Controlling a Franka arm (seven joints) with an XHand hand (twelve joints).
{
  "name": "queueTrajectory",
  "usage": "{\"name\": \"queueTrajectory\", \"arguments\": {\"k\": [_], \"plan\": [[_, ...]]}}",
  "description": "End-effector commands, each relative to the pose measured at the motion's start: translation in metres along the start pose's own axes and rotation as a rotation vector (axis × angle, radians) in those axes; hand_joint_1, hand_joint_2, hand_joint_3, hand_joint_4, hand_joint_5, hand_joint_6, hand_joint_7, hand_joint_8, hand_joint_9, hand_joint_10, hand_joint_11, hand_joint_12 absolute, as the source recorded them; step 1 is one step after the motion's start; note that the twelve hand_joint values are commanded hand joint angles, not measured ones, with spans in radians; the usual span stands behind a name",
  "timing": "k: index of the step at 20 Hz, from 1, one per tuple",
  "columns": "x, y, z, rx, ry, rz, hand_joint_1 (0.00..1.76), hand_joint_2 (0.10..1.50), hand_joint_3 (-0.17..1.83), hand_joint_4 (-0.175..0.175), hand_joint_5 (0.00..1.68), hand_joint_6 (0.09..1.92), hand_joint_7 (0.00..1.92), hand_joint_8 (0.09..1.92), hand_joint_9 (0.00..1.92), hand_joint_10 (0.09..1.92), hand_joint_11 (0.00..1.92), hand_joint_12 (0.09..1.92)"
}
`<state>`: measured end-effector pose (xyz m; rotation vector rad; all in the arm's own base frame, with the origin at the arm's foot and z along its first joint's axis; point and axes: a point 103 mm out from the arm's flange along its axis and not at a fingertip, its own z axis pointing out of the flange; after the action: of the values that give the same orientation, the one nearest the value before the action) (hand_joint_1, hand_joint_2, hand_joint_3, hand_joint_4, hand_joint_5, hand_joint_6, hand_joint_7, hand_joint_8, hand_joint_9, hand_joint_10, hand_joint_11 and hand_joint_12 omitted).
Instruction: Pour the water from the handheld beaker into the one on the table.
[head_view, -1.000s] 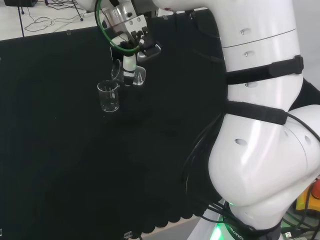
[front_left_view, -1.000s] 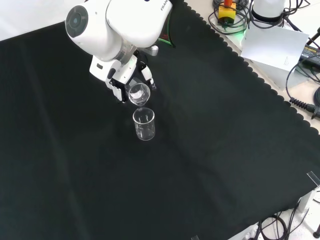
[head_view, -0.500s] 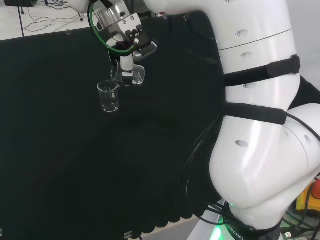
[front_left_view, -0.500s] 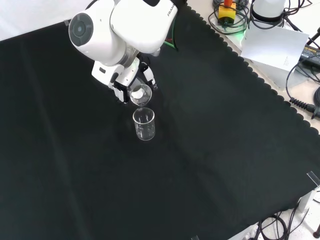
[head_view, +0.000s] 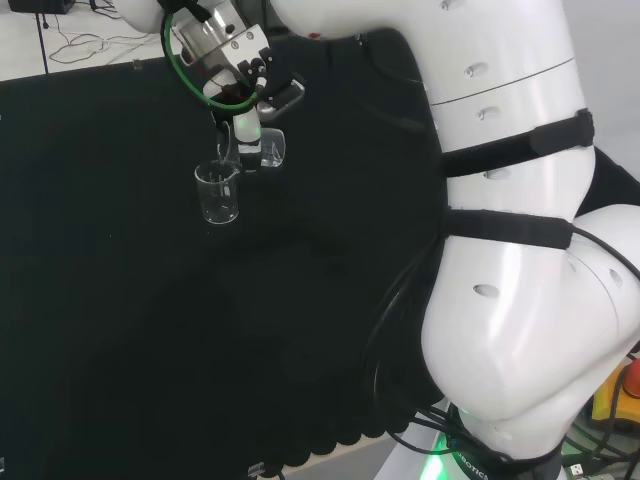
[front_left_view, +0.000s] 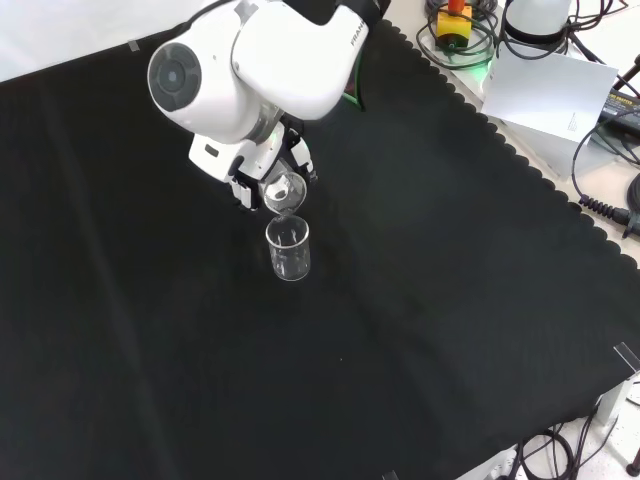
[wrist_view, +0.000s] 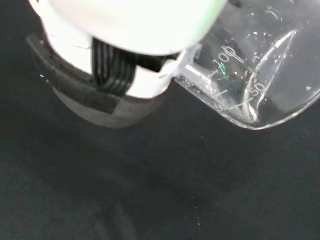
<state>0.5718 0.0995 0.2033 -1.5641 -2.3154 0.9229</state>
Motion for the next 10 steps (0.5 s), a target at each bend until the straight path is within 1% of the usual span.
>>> {"name": "queueTrajectory", "arguments": {"k": [1,10], "plan": [[0.0041,0.001,-0.0011,0.016,-0.038,0.012,1.3,0.7,0.65,-0.175,1.15,0.85,1.21,0.83,1.47,0.66,1.12,0.86],[0.0057,0.0016,-0.0076,0.044,-0.072,0.032,1.3,0.7,0.65,-0.175,1.14,0.86,1.2,0.84,1.46,0.67,1.12,0.86]]}}
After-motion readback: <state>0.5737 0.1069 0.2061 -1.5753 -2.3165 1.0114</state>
